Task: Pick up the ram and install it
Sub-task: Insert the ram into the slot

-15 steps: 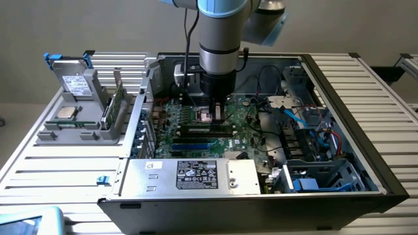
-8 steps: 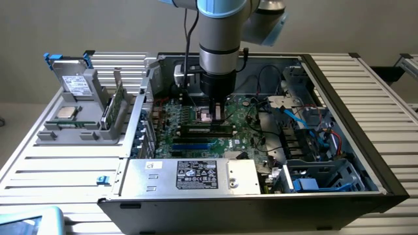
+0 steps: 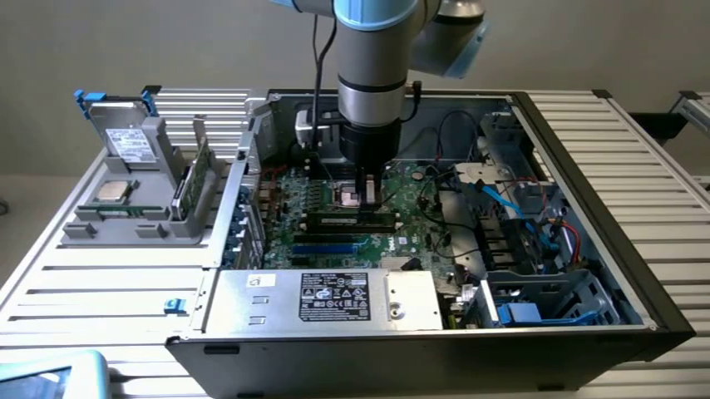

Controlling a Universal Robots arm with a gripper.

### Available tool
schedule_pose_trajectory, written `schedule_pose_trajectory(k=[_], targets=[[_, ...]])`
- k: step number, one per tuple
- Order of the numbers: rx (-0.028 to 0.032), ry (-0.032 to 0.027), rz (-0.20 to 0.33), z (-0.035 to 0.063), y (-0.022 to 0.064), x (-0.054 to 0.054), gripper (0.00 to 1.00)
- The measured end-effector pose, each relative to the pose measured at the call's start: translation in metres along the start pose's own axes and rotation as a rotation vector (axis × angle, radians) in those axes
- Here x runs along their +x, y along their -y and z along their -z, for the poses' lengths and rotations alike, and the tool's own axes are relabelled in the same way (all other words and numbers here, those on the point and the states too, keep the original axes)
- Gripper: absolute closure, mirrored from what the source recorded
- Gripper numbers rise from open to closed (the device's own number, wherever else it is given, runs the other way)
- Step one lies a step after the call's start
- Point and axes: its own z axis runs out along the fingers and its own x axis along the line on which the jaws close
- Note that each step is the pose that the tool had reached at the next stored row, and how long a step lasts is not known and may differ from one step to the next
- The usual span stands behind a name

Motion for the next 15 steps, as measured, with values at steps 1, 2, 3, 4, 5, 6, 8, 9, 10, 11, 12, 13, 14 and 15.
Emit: schedule_pose_trajectory(k=[1, 2, 3, 4, 5, 6, 8, 9, 10, 11, 12, 13, 14, 15], targets=[[0.0007, 0.0000, 0.001, 0.0000, 0.0000, 0.0000, 0.87], [0.0013, 0.0001, 0.001, 0.0000, 0.0000, 0.0000, 0.87], [0.0022, 0.0001, 0.002, 0.0000, -0.0001, 0.0000, 0.87], [0.0030, 0.0001, 0.003, -0.0001, -0.0001, 0.0000, 0.87], [0.0041, 0.0002, 0.003, -0.0001, -0.0001, 0.0000, 0.87], [0.0048, 0.0001, 0.003, -0.0001, -0.0001, 0.0000, 0.87], [0.0062, 0.0001, 0.004, -0.0002, -0.0004, 0.0000, 0.87], [0.0071, 0.0001, 0.005, -0.0002, -0.0008, 0.0000, 0.87], [0.0079, 0.0002, 0.005, -0.0002, -0.0011, 0.0000, 0.87], [0.0087, 0.0001, 0.005, -0.0001, -0.0017, 0.0000, 0.87], [0.0100, 0.0001, 0.005, -0.0001, -0.0021, 0.0000, 0.87], [0.0114, 0.0002, 0.006, -0.0001, -0.0025, 0.0000, 0.87], [0.0130, 0.0002, 0.006, -0.0001, -0.0027, 0.0000, 0.87], [0.0151, 0.0003, 0.006, -0.0002, -0.0029, 0.0000, 0.87]])
